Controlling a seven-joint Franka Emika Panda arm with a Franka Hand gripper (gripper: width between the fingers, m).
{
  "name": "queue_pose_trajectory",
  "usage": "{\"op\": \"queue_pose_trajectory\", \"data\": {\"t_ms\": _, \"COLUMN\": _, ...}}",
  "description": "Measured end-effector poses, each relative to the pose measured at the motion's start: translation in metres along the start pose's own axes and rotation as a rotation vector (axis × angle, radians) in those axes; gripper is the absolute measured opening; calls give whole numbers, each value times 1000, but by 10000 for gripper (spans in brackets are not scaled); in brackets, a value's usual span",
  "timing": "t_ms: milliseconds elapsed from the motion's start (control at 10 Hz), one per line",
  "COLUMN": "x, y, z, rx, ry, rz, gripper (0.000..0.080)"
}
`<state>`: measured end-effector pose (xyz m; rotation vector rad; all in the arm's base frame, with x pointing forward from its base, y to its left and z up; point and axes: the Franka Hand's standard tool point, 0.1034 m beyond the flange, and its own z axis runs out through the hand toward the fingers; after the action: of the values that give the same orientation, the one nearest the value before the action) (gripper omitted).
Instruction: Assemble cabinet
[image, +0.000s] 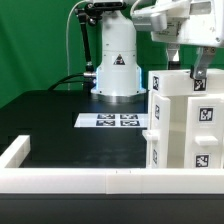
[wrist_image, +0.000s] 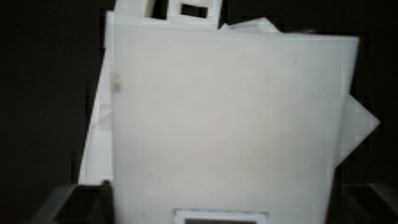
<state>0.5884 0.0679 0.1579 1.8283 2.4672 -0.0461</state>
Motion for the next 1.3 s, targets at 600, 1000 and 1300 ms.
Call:
{"op": "queue_pose_trajectory", "data": {"t_ms": 600, "x": -1, "y": 0, "z": -1, "rx": -1, "ry": -4, "rz": 371, "gripper": 560}}
{"op": "queue_pose_trajectory", "data": {"t_ms": 1000, "x": -1, "y": -4, "z": 0, "rx": 21, "ry": 1, "rz": 711, "gripper": 560}}
{"op": "queue_pose_trajectory", "data": {"t_ms": 1300, "x": 1, "y": -7, "z": 0, "rx": 36, "ry": 5, "rz": 975, "gripper": 560}}
